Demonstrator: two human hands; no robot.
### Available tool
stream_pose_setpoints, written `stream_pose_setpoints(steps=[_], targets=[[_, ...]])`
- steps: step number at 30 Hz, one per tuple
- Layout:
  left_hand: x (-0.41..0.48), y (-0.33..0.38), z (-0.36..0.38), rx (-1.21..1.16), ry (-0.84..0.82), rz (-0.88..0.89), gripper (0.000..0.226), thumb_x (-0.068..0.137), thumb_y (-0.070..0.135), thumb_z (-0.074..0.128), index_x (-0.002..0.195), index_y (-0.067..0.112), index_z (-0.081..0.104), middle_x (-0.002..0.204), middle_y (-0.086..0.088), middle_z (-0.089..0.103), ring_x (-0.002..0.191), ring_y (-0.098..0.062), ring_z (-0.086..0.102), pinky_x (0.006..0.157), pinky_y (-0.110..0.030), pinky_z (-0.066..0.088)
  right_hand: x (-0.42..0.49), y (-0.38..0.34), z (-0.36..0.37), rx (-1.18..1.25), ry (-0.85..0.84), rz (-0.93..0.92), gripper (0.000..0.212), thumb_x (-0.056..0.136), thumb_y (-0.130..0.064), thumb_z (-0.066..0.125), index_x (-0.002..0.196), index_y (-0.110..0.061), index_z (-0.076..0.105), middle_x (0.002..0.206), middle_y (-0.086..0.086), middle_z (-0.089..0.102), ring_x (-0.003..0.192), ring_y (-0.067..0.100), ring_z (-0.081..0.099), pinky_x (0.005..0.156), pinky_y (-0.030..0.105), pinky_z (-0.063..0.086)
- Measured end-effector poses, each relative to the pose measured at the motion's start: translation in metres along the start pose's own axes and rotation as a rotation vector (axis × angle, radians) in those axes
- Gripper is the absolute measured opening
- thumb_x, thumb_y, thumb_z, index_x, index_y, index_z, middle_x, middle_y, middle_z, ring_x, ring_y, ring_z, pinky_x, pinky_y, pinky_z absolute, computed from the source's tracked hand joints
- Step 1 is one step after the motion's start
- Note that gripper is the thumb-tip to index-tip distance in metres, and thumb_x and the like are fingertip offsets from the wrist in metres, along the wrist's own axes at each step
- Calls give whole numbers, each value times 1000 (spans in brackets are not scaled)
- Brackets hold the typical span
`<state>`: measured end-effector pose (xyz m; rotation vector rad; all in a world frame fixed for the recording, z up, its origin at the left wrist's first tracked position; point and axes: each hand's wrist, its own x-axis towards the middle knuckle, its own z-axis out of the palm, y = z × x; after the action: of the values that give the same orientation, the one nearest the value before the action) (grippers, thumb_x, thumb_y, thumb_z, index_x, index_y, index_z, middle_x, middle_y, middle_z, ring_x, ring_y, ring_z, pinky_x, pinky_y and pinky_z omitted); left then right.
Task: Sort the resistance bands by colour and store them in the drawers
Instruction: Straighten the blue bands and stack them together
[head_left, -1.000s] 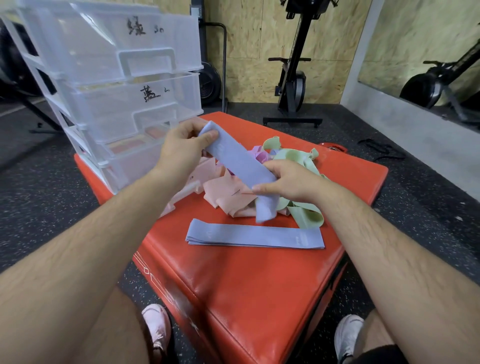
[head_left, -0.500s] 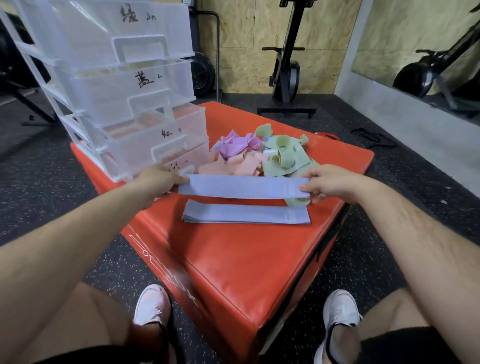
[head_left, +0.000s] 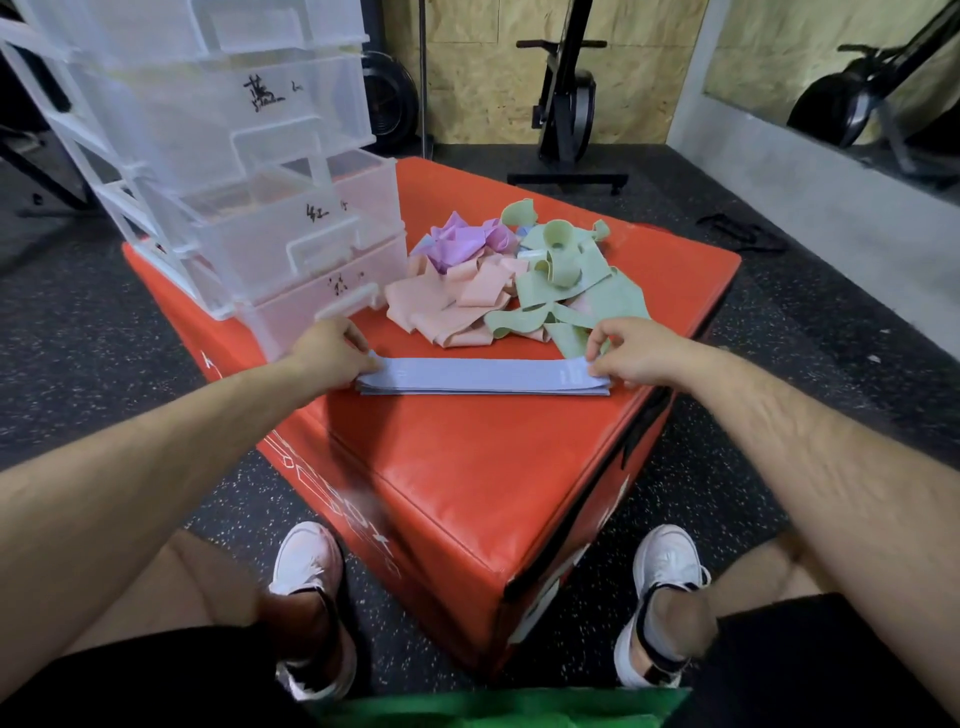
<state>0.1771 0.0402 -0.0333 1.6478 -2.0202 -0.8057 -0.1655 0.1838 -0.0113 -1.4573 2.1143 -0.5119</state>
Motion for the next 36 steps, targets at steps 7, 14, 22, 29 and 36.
stream_pose_setpoints(steps=[7, 14, 22, 29, 36], targets=[[-3, 2, 2, 185, -12, 53, 18, 83, 26, 76, 85, 12, 65, 72, 2, 60, 74, -20, 57, 53, -25, 38, -6, -2, 4, -169, 17, -29, 12, 82, -14, 69, 87, -24, 72, 72, -9, 64, 56, 10, 52, 49, 22, 37], [1, 15, 0, 193, -15, 86, 10, 82, 22, 72, 78, 14, 67, 71, 4, 65, 75, -20, 63, 56, -27, 40, 0, -20, -6, -213, 49, -90, 8, 88, -29, 65, 88, -26, 73, 87, -9, 69, 72, 5, 57, 58, 24, 40], [34, 87, 15, -11, 59, 203, 9, 87, 17, 60, 88, 12, 68, 82, 1, 67, 73, -19, 59, 60, -26, 41, 39, -74, 2, -92, 193, -202, 13, 92, -31, 59, 87, -25, 69, 70, -7, 64, 67, 15, 63, 60, 31, 48], [89, 122, 30, -63, 100, 232, 22, 90, 10, 52, 104, 0, 65, 106, -18, 62, 98, -35, 59, 70, -28, 36, 105, -123, 21, -49, 289, -337, 20, 95, -22, 50, 99, -27, 70, 87, -10, 66, 83, 19, 62, 72, 35, 52], [114, 111, 43, 13, 47, 228, 40, 97, 14, 50, 136, 4, 48, 140, -17, 49, 128, -33, 48, 101, -33, 40, 223, -166, 17, -212, 245, -434, 39, 92, -10, 43, 115, -29, 70, 116, -5, 69, 113, 26, 52, 95, 38, 46]])
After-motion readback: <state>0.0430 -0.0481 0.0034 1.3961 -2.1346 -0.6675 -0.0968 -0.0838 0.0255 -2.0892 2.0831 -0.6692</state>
